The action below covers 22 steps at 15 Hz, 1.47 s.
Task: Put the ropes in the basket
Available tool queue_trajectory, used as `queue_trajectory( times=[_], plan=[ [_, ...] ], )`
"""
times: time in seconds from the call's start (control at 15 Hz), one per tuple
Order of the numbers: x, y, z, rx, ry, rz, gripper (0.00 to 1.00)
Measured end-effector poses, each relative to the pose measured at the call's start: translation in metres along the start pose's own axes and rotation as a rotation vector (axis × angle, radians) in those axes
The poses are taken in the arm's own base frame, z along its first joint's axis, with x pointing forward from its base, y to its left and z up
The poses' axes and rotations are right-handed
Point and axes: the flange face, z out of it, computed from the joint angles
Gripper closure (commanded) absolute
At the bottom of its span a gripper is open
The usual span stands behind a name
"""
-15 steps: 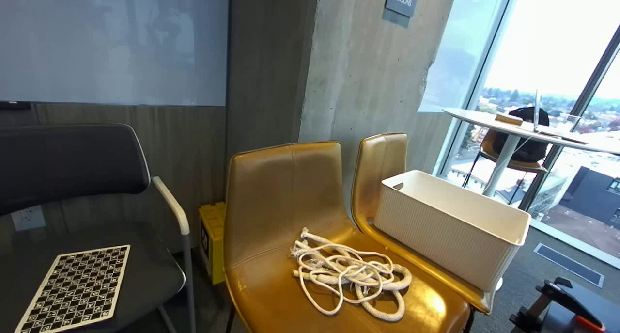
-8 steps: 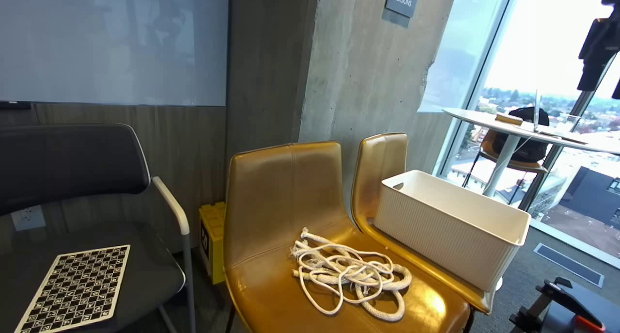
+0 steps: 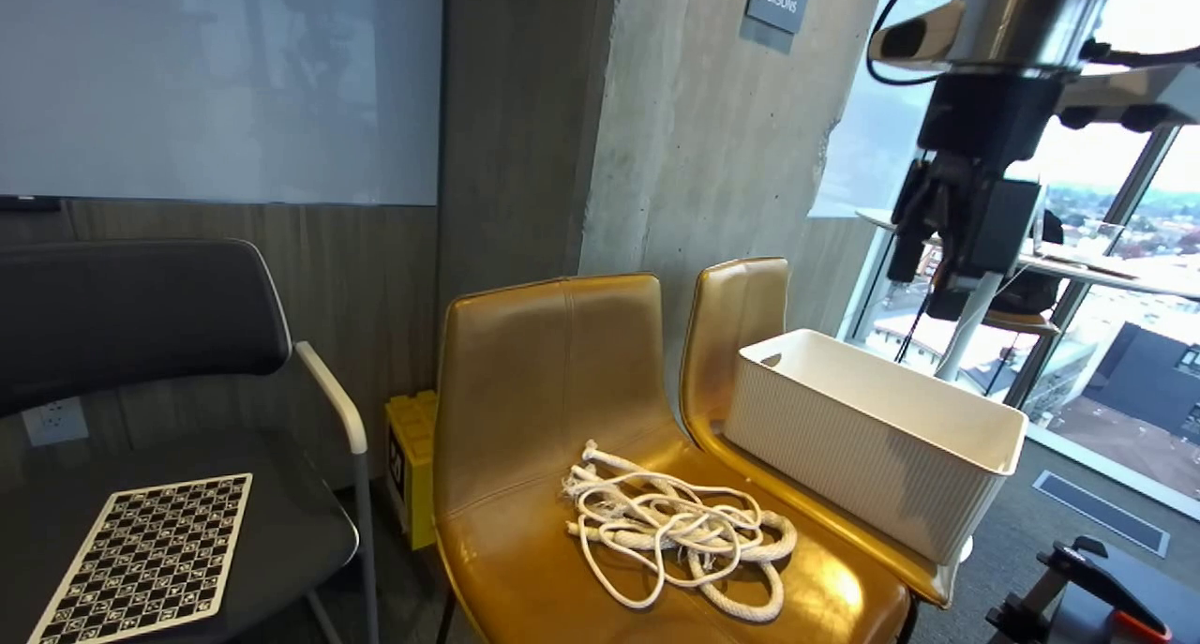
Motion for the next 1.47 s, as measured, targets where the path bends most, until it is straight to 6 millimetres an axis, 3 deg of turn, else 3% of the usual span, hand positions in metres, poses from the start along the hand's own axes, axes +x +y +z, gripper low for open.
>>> queue_trajectory(
  times=[0.33,0.8,1.13,1.47],
  plan=[
    [0.069,-0.005,0.092,-0.047,-0.072,-0.141,0.0],
    [0.132,0.03,0.196,-0.097,-0.114,-0.222,0.0],
    [0.16,0.059,0.253,-0.095,-0.111,-0.21,0.0],
    [0.168,0.087,0.308,-0.091,-0.118,-0.182,0.0]
  ],
)
